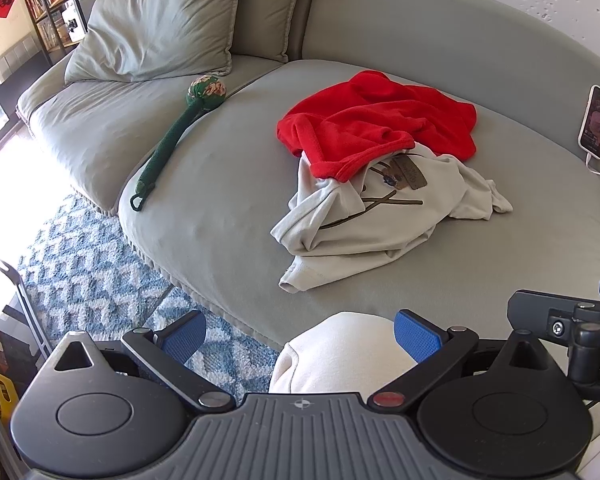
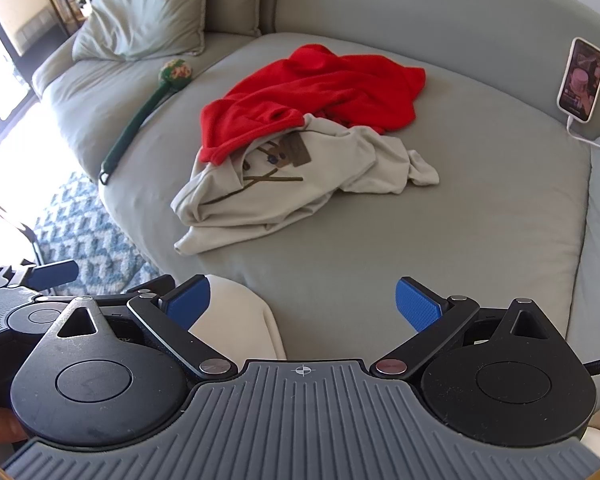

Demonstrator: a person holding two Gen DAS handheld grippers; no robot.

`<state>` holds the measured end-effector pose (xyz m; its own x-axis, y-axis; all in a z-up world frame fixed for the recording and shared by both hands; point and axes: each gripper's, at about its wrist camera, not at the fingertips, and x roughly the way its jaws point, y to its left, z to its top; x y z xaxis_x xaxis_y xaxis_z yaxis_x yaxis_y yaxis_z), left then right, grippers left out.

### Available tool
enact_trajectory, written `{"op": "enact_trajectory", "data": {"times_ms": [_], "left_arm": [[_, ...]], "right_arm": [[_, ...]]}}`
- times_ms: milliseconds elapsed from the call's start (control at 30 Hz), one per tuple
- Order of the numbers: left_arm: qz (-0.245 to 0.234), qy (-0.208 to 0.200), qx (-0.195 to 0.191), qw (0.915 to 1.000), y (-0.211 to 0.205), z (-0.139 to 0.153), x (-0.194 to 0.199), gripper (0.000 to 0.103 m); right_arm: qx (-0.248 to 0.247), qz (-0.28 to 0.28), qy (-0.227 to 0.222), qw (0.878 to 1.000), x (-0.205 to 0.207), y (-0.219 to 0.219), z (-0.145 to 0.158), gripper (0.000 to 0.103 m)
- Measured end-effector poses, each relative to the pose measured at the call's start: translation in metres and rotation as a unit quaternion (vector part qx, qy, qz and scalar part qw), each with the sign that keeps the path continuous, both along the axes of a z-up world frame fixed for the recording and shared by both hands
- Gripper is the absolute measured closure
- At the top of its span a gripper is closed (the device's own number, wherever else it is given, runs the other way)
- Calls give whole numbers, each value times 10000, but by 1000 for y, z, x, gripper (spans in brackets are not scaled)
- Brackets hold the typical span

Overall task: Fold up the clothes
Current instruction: 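Reach the right tool to the red garment's edge and close on it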

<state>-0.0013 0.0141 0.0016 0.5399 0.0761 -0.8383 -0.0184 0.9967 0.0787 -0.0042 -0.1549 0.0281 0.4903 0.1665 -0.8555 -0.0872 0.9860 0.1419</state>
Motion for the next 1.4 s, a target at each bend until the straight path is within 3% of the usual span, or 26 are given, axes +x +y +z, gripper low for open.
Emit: {"op": "enact_trajectory", "data": {"times_ms": [300, 567, 767, 833, 900, 967, 1100, 1200, 1233, 1300, 1333, 1400], "left_arm": [[249, -118, -106, 9996, 22, -3, 18, 1], [538, -477, -265, 9971, 53, -9, 59, 3], [647, -329, -590, 9956, 64, -26, 93, 19], [624, -275, -692, 9953, 66, -31, 102, 28], [577, -240, -788, 9949, 66, -36, 109, 35], [545, -209, -826, 9949, 64, -41, 116, 39], [387, -220, -946, 9945, 60, -46, 130, 49], [232, -206, -1026, 9942, 54, -49, 140, 60], [199, -201, -1060, 9940, 53, -50, 143, 62], [157, -200, -1098, 9936, 50, -51, 148, 63], [138, -203, -1100, 9936, 48, -51, 150, 63], [109, -236, -1117, 9934, 46, -47, 153, 63]], "right_arm": [[179, 7, -129, 9998, 12, 1, 0, 4], [528, 42, -463, 9975, 57, 12, -8, 4], [866, 56, -469, 9951, 101, 24, -31, 6], [998, 34, -427, 9941, 116, 27, -40, 7], [1124, -9, -380, 9929, 132, 29, -50, 13], [1236, -45, -287, 9919, 148, 31, -61, 29], [1666, -361, 10, 9854, 181, 30, -84, 40], [2021, -661, 191, 9769, 200, 28, -99, 53], [2074, -721, 216, 9754, 204, 29, -101, 62], [2037, -791, 208, 9756, 209, 34, -102, 78], [1944, -783, 163, 9777, 211, 37, -101, 92], [1701, -708, 69, 9829, 215, 43, -97, 96]]}}
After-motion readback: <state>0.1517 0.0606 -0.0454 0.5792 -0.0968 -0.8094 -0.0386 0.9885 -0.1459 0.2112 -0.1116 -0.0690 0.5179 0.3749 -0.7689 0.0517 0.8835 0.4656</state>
